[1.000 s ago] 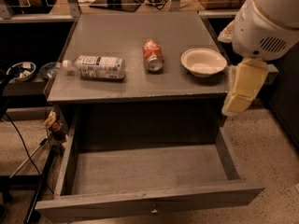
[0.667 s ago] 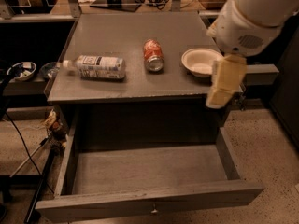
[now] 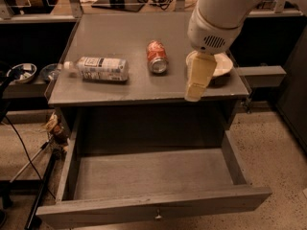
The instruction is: Place blue plastic bottle into top drawer
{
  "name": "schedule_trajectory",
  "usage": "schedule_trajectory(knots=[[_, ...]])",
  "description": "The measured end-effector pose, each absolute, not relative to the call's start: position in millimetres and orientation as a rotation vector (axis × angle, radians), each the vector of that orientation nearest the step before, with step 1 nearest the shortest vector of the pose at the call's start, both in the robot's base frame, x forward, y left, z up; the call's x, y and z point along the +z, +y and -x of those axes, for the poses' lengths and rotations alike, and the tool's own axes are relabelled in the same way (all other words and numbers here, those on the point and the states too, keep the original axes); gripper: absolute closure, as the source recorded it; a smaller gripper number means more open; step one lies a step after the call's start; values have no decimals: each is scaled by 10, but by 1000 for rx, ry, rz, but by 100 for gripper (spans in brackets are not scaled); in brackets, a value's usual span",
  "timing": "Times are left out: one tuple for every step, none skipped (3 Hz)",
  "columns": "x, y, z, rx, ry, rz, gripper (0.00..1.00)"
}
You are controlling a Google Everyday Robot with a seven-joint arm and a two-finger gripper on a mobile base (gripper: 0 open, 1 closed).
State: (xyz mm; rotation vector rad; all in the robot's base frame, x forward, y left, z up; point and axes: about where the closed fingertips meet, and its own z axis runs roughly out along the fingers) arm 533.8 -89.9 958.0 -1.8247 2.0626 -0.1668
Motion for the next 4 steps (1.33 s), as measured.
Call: schedule_trajectory(knots=[[9562,-697,-5468,-138,2024,1825,0],[9545,-443,-5663,-102,1969,1837,0],[9516,-187,-5801,-55,1915,1868,0],[9516,-187,-5801,-55,1915,1868,0]])
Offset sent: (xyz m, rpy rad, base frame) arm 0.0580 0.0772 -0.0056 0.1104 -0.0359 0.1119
